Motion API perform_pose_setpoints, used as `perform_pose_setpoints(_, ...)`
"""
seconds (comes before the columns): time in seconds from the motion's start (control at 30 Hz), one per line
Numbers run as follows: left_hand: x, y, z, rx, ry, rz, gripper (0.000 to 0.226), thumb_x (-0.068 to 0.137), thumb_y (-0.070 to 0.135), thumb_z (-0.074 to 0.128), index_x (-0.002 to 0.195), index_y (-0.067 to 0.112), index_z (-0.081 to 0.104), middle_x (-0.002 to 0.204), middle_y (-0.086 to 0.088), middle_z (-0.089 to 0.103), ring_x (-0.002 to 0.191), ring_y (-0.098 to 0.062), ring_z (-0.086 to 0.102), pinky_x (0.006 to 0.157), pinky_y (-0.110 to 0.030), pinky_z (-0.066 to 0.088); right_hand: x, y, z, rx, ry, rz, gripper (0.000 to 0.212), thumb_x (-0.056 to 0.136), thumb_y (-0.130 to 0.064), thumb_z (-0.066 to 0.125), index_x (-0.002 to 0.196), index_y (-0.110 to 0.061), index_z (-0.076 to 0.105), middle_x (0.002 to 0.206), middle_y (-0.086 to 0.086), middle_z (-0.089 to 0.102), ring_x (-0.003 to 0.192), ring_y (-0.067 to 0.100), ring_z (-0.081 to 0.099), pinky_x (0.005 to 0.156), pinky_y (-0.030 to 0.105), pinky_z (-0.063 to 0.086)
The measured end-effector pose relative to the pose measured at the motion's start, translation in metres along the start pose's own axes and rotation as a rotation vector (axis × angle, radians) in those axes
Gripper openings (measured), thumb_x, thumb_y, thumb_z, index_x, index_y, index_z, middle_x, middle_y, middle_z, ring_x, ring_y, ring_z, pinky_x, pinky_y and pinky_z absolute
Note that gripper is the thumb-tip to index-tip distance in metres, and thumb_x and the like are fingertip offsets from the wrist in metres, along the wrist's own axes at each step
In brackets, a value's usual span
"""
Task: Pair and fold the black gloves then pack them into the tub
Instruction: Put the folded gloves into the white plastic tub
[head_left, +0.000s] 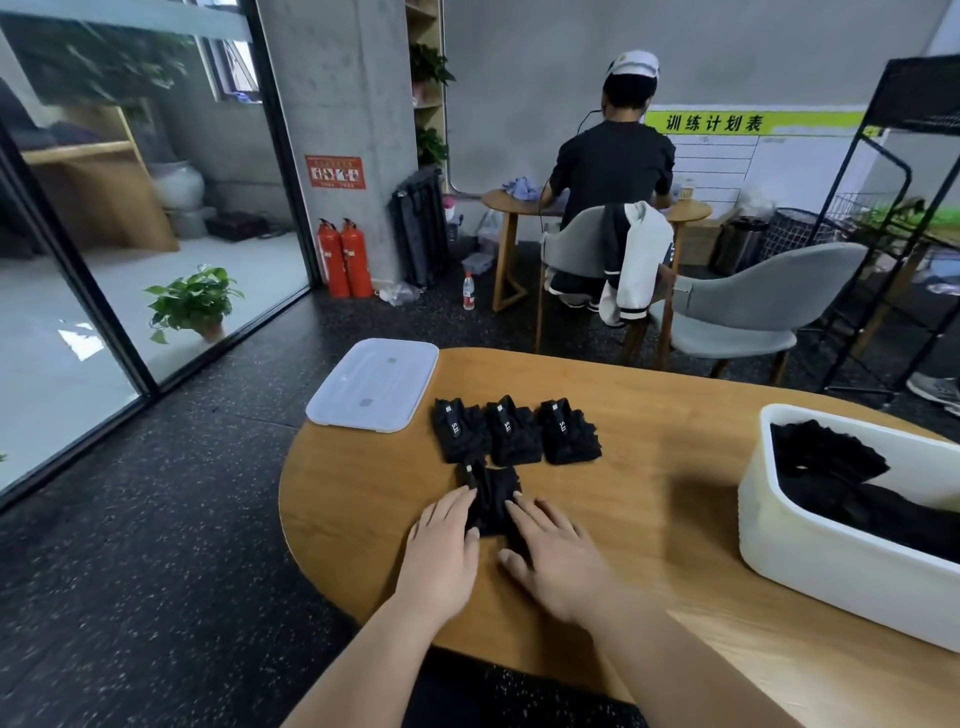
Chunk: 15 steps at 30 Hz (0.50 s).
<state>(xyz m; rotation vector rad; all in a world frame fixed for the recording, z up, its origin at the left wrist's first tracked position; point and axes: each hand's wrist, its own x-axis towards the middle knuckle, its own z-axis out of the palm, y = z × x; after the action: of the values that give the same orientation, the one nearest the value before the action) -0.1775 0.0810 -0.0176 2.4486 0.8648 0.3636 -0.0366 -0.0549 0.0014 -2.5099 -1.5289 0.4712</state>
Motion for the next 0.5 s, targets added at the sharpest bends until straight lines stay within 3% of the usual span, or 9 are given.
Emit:
perform_pose_setpoints(0.17, -0.009, -0.002, 0.014, 0.073, 0.031, 0.026, 0.053, 0.112, 0.044, 0.033, 0.164, 0.042, 0.024, 0.171, 0.02, 0.015, 0.157, -0.006, 0.014, 0.129, -0.036, 0.021, -0.005, 0.007, 0.026, -0.023, 0.186, -0.026, 0.067, 0.109, -0.06, 0.023, 0.168, -0.033, 0.005, 0.173, -0.019, -0.005, 0.161, 0.012, -0.011, 0.131, 0.036, -0.002)
perform_pose_setpoints(0.27, -0.009, -0.001, 0.012, 0.041, 0.032, 0.011, 0.048, 0.111, 0.045, 0.034, 0.159, 0.047, 0.032, 0.172, 0.014, 0.011, 0.159, -0.01, 0.008, 0.13, -0.038, 0.019, -0.009, 0.009, 0.029, 0.096, 0.271, -0.004, 0.063, 0.109, -0.055, 0.029, 0.167, -0.035, 0.015, 0.172, -0.018, 0.018, 0.16, 0.01, 0.004, 0.131, 0.033, 0.011)
perform_pose_setpoints(0.33, -0.008, -0.001, 0.012, 0.031, 0.029, 0.021, 0.044, 0.111, 0.045, 0.035, 0.155, 0.049, 0.037, 0.172, 0.015, 0.018, 0.159, -0.007, 0.006, 0.13, -0.037, 0.016, -0.01, 0.01, 0.028, 0.193, 0.322, 0.003, 0.06, 0.11, -0.052, 0.034, 0.166, -0.037, 0.018, 0.165, -0.019, 0.033, 0.157, 0.009, 0.016, 0.128, 0.031, 0.021)
perform_pose_setpoints(0.5, -0.008, -0.002, 0.011, 0.003, 0.048, 0.052, 0.038, 0.109, 0.046, 0.038, 0.146, 0.051, 0.049, 0.158, 0.025, 0.037, 0.154, 0.0, 0.016, 0.128, -0.035, 0.019, -0.01, 0.013, 0.03, 0.223, 0.431, -0.027, 0.05, 0.109, -0.057, 0.038, 0.154, -0.038, 0.047, 0.152, -0.023, 0.047, 0.146, 0.001, 0.03, 0.122, 0.03, 0.033)
